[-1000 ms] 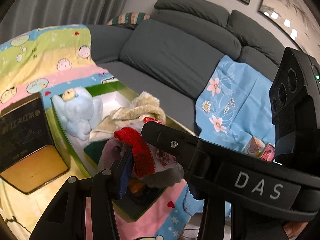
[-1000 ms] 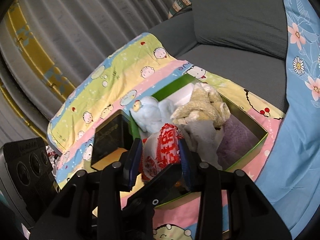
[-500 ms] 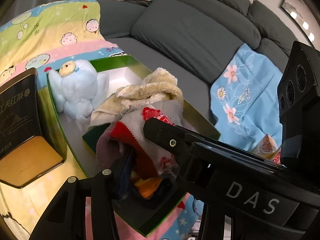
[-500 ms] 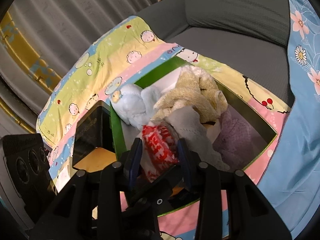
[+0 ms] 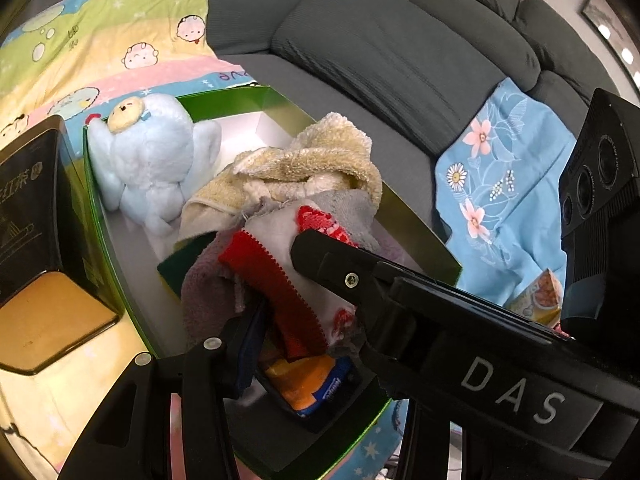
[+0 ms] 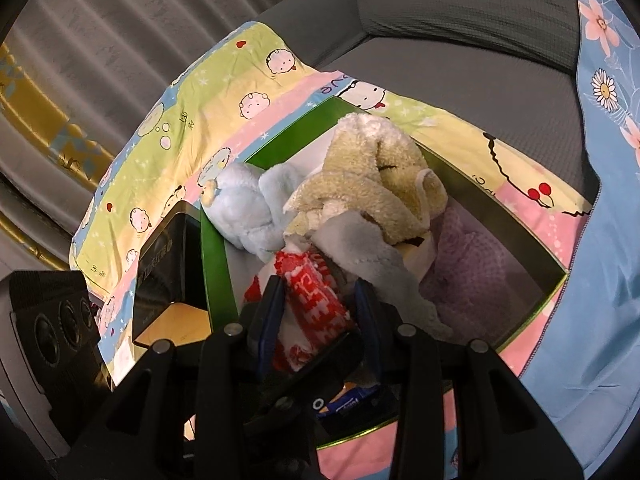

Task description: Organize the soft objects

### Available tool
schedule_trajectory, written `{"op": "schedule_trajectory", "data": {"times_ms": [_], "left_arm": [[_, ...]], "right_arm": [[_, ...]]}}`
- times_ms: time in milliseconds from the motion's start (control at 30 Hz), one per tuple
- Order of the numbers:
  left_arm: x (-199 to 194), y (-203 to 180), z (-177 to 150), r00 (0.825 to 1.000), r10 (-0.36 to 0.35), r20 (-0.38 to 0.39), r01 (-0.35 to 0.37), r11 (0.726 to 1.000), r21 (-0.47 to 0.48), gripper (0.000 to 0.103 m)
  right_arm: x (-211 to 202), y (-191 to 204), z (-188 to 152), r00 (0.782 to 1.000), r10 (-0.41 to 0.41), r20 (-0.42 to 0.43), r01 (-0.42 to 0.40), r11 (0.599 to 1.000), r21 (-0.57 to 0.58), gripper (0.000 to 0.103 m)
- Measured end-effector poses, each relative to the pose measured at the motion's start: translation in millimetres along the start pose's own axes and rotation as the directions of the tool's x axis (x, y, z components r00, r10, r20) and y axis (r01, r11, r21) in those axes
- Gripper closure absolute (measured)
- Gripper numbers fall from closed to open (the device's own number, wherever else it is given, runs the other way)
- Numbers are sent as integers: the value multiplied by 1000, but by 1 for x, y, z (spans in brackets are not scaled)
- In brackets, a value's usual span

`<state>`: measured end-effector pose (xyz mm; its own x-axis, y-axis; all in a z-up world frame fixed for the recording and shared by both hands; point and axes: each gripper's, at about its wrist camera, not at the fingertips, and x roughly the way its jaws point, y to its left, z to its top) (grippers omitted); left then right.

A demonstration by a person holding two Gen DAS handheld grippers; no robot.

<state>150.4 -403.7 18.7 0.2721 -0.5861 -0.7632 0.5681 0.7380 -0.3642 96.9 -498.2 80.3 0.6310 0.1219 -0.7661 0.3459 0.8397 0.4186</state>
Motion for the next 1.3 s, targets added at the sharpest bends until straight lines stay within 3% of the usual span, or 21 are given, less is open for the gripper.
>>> {"op": "schedule_trajectory", "data": {"times_ms": [633,800,867,933,1033,1133,1300], "left_arm": [[0,0,0,1000,21,-17,-21,1000,10,51],[-11,-1,-2,999,17,-26,-18,1000,-6,35],[-19,0,-4,1000,3,-12,-3,1000,-22,30],[-29,-1,-6,1000,7,16,-6,1000,-19,24],[-45,-5,-9,999,20,48,-19,1000,-9,18],[-62,-7,-11,997,5,80,-5,1000,1,14],[-91,-9,-21,990,-14,139,13,1000,8,11]], "right_arm": [[0,-4,-1,1000,-5,3,5,1000,25,58],[-16,4,-4,998,-14,60,16,1000,-18,43],[-27,8,-5,995,9,95,-5,999,-38,26],[-35,11,-6,993,49,104,-44,998,-48,18],[-48,18,-7,990,59,129,-51,997,-66,18],[-65,25,-10,983,49,175,-35,996,-82,9],[-87,36,-17,973,32,230,-8,995,-103,6]]}}
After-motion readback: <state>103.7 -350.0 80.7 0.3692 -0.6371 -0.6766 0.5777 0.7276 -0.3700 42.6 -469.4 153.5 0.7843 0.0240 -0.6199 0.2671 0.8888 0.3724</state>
